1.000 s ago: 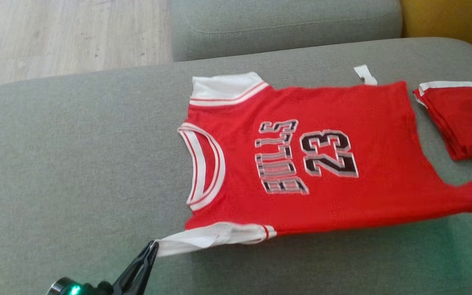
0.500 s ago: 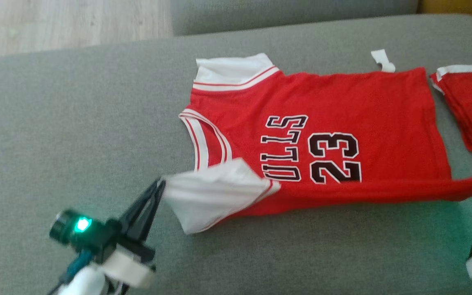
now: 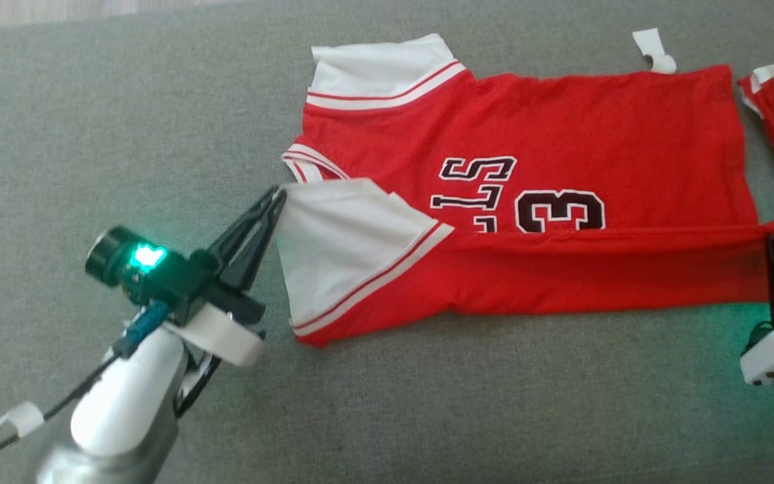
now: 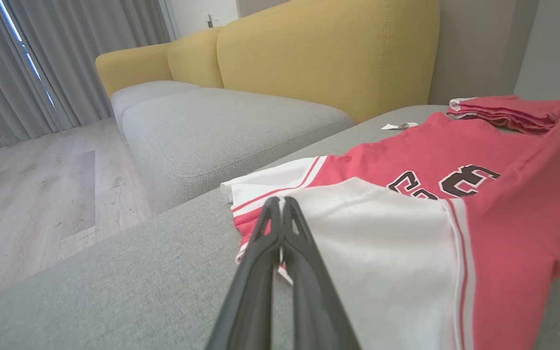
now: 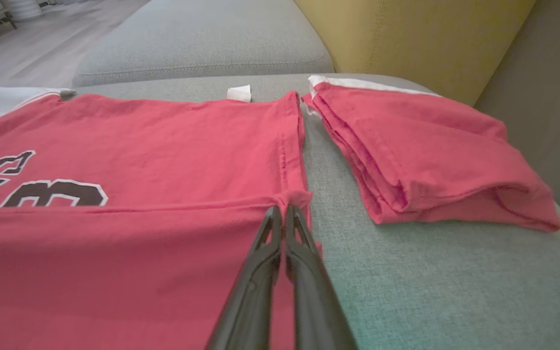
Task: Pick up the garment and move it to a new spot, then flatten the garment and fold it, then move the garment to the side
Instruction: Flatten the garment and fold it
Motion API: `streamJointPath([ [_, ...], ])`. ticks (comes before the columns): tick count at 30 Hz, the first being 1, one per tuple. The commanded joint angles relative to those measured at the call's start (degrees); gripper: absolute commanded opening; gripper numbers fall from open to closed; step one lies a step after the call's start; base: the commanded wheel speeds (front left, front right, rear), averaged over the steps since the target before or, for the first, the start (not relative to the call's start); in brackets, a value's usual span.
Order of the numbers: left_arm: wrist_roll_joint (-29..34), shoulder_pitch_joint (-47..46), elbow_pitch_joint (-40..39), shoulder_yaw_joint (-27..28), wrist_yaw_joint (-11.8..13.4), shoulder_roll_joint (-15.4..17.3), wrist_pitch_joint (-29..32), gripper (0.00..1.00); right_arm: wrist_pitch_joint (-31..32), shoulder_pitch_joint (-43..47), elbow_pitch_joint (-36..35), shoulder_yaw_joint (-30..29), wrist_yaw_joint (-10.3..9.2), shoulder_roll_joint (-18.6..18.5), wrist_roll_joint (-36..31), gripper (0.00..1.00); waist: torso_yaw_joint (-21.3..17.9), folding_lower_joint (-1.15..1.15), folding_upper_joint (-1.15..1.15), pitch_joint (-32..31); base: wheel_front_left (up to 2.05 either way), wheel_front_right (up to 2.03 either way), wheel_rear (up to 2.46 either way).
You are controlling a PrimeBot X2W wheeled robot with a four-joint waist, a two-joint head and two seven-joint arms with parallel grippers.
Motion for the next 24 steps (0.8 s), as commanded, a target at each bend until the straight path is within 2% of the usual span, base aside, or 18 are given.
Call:
streamJointPath([
  [1, 0.3, -2.7, -1.2, 1.8, 0.1, 1.2, -0.3, 0.0, -0.6, -1.1, -0.9, 0.5, -0.05, -1.0, -0.6, 0.0, 0.0, -0.01, 0.0, 0.7, 0.0, 0.0, 0.0],
  [7, 1.3, -5.9, -0.1, 1.5, 0.1, 1.1, -0.3, 0.0, -1.9, -4.0, 2.0, 0.1, -0.05, 0.3, -0.9, 0.0, -0.2, -0.01, 0.0, 2.0, 0.0, 0.0, 0.0],
  [8, 1.3, -6.0, 0.2, 1.4, 0.1, 0.9, -0.3, 0.0, -2.2, -4.3, 2.6, -0.3, -0.05, 0.6, -0.9, 0.19, 0.0, -0.01, 0.0, 1.9, 0.0, 0.0, 0.0],
  [9, 0.7, -6.0, 1.0, 1.1, 0.1, 0.6, -0.3, 0.97, -3.4, -4.7, 3.8, -1.0, -0.05, 1.1, -1.2, 1.0, 0.1, -0.01, 0.0, 1.6, 0.0, 0.0, 0.0],
  [10, 0.3, -5.9, 1.1, 1.9, 0.1, 0.2, -0.3, 1.0, -4.2, -4.9, 4.3, -1.3, -0.05, 1.2, -1.5, 1.0, 0.1, -0.01, 0.0, 1.5, 0.0, 0.0, 0.0],
  [17, -4.5, 3.3, 0.8, 6.7, 1.2, -4.1, -0.3, 1.0, -7.6, -4.2, 6.6, -1.8, -0.05, 2.6, -2.7, 1.0, -0.3, -0.01, 0.0, -0.2, 0.0, 0.0, 0.0],
  [24, -8.9, 13.4, 2.5, 5.2, 1.3, -8.3, 1.1, 1.0, -8.3, -2.0, 6.8, -3.2, -0.05, 3.6, -3.1, 1.0, -0.5, -0.01, 0.0, -1.4, 0.0, 0.0, 0.0],
])
